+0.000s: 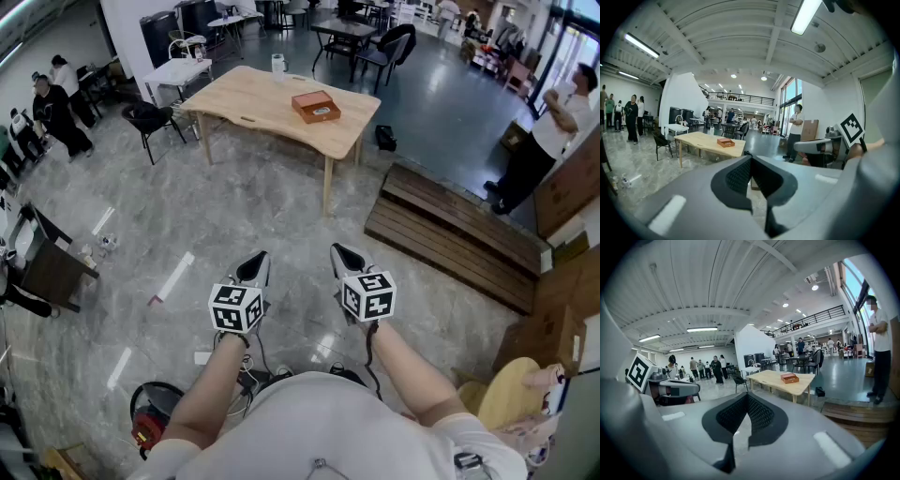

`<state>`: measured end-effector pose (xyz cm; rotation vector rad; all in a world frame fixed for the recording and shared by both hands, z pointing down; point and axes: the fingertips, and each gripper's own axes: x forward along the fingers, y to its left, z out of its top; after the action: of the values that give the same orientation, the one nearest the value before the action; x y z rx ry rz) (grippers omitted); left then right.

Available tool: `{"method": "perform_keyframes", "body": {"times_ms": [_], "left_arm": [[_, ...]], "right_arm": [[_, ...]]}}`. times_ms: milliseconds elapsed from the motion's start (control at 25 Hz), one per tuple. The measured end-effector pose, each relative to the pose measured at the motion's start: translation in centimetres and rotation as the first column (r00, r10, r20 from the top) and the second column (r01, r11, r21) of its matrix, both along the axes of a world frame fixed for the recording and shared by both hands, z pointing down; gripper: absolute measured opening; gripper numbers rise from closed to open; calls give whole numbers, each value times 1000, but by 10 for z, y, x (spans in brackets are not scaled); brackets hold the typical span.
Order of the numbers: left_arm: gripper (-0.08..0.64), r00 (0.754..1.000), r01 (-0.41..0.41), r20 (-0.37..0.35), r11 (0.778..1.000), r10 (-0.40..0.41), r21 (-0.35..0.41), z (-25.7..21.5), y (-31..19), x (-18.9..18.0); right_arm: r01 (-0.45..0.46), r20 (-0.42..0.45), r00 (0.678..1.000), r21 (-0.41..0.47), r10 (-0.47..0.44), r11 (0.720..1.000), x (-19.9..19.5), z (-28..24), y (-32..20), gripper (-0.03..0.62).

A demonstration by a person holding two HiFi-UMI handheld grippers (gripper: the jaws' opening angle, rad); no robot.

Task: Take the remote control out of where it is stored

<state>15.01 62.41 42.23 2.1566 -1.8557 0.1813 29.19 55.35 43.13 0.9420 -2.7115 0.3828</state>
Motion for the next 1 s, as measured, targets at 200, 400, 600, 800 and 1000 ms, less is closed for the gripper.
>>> {"method": "perform_keyframes", "body": {"times_ms": [200, 400, 600, 800, 1000], "left_arm": [[0, 1000, 2, -1, 1000, -2, -4, 3, 3, -1], [0, 1000, 9, -6, 1000, -9, 0, 3, 5, -5], [0, 1000, 16, -10, 1000, -16, 0, 7, 9, -12], [0, 999, 34, -16, 999, -34, -13, 18, 23, -30], [0, 997, 75, -26, 997, -75, -28, 30, 43, -65]], "right_arm": [[-1, 4, 1000, 3, 1, 1000, -2, 1, 3, 26], [-2, 0, 1000, -4, 2, 1000, -5, 3, 5, 26], [-6, -2, 1000, -14, 6, 1000, -9, 9, 7, 26], [-12, -29, 1000, -26, 11, 1000, -21, 20, 14, 26], [-21, -43, 999, -36, 19, 999, -41, 28, 24, 26]]}}
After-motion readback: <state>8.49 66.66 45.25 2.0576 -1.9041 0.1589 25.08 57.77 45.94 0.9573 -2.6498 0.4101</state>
